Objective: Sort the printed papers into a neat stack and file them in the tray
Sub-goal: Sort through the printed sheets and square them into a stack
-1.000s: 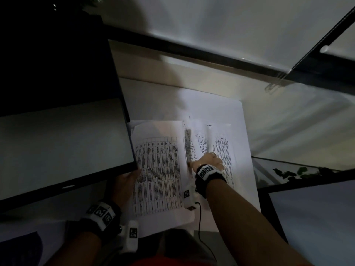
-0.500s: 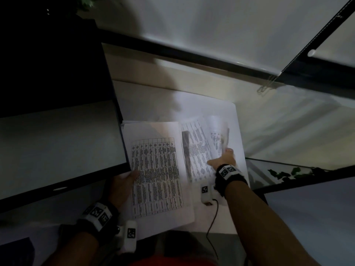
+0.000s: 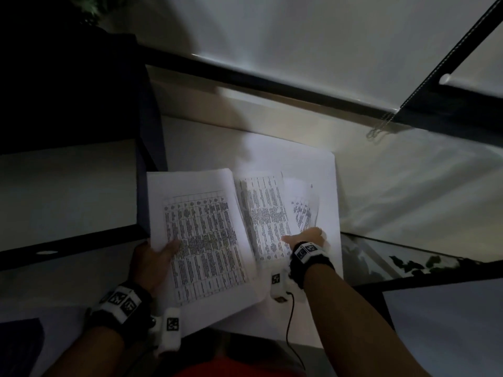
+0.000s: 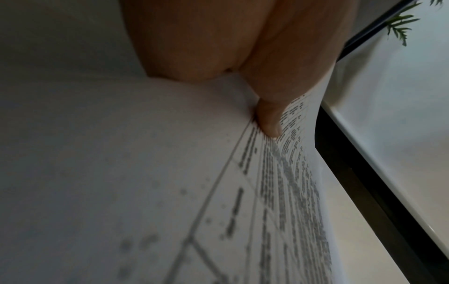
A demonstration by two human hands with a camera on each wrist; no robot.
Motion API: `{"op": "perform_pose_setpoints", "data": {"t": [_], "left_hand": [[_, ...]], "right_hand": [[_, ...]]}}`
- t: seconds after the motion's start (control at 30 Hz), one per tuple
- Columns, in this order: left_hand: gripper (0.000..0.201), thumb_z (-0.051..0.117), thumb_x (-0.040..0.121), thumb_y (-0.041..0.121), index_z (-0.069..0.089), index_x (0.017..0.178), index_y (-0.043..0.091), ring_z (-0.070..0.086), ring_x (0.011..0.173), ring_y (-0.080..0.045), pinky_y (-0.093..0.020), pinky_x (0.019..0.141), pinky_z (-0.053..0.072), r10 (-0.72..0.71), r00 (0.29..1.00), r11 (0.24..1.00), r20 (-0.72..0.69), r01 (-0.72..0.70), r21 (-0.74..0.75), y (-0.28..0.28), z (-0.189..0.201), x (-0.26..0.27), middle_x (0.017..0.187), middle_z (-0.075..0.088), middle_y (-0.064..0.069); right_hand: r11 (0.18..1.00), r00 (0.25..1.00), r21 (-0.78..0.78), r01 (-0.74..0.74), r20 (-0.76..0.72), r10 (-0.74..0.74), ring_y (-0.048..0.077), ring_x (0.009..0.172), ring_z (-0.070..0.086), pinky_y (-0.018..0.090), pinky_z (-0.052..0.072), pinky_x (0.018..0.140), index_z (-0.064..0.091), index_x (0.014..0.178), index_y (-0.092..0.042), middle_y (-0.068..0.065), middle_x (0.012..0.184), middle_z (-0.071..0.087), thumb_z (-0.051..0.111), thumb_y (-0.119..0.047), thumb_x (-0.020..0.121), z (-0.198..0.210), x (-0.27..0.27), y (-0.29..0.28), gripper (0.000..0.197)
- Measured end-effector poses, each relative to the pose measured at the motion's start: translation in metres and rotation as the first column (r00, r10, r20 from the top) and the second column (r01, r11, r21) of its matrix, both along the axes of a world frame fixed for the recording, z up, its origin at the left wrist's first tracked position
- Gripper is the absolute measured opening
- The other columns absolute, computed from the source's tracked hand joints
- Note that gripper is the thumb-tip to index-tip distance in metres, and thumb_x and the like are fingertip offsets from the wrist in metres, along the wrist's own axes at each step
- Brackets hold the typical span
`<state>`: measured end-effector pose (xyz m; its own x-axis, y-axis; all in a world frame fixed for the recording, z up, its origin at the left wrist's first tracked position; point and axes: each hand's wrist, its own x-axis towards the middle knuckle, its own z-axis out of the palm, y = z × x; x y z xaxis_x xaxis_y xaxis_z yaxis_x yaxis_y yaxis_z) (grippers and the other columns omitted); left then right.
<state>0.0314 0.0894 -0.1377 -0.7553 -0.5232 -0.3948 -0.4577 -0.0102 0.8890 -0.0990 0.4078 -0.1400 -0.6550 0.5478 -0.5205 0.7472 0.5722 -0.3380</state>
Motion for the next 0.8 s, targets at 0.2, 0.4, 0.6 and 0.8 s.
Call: {"op": "perform_pose_setpoints", "data": {"t": [0.2, 0.4, 0.6, 0.8], "left_hand": [[0.039, 0.078, 0.085, 0.024, 0.071, 0.119, 0.006, 0.071, 0.105, -0.025, -0.051, 0.102, 0.052, 0.031, 0.999, 0.999, 0.025, -0.031, -0.006, -0.002, 0.002, 0.005, 0.112, 0.075, -0.009], [0.043, 0.081, 0.08, 0.031, 0.074, 0.115, 0.007, 0.073, 0.101, -0.026, -0.051, 0.098, 0.054, 0.037, 0.998, 0.999, 0.051, -0.038, 0.03, 0.003, -0.002, 0.003, 0.108, 0.076, -0.009], [0.04, 0.078, 0.086, 0.019, 0.07, 0.118, -0.004, 0.07, 0.106, -0.031, -0.043, 0.098, 0.054, -0.005, 0.994, 1.0, 0.109, 0.005, -0.003, 0.019, -0.003, -0.01, 0.114, 0.073, -0.016], [0.033, 0.073, 0.088, 0.038, 0.076, 0.104, 0.009, 0.07, 0.101, -0.036, -0.045, 0.092, 0.057, -0.111, 0.974, 0.976, 0.196, 0.07, 0.204, 0.022, 0.005, -0.012, 0.102, 0.075, -0.015]], "right_hand": [[0.995, 0.981, -0.087, -0.042, -0.193, 0.024, 0.029, 0.081, 0.068, 0.029, 0.056, 0.072, 0.064, 0.09, -0.002, 0.014, 0.094, 0.072, 0.07, -0.006, 0.076, 0.028, -0.001, 0.002, 0.016], [0.98, 0.819, -0.062, -0.19, -0.561, 0.123, 0.023, 0.079, 0.061, 0.026, 0.042, 0.068, 0.069, 0.096, 0.004, 0.009, 0.083, 0.061, 0.072, -0.008, 0.083, 0.124, -0.006, 0.019, 0.018], [0.953, 0.633, -0.174, -0.246, -0.774, 0.023, 0.018, 0.078, 0.067, 0.026, 0.049, 0.07, 0.074, 0.101, 0.0, 0.007, 0.088, 0.071, 0.08, -0.008, 0.076, 0.196, -0.019, 0.03, 0.027], [0.818, 0.894, -0.537, -0.207, -0.443, -0.065, 0.031, 0.087, 0.072, 0.053, 0.058, 0.082, 0.072, 0.099, -0.005, 0.015, 0.102, 0.074, 0.08, 0.0, 0.076, 0.101, -0.01, 0.023, 0.025]]}}
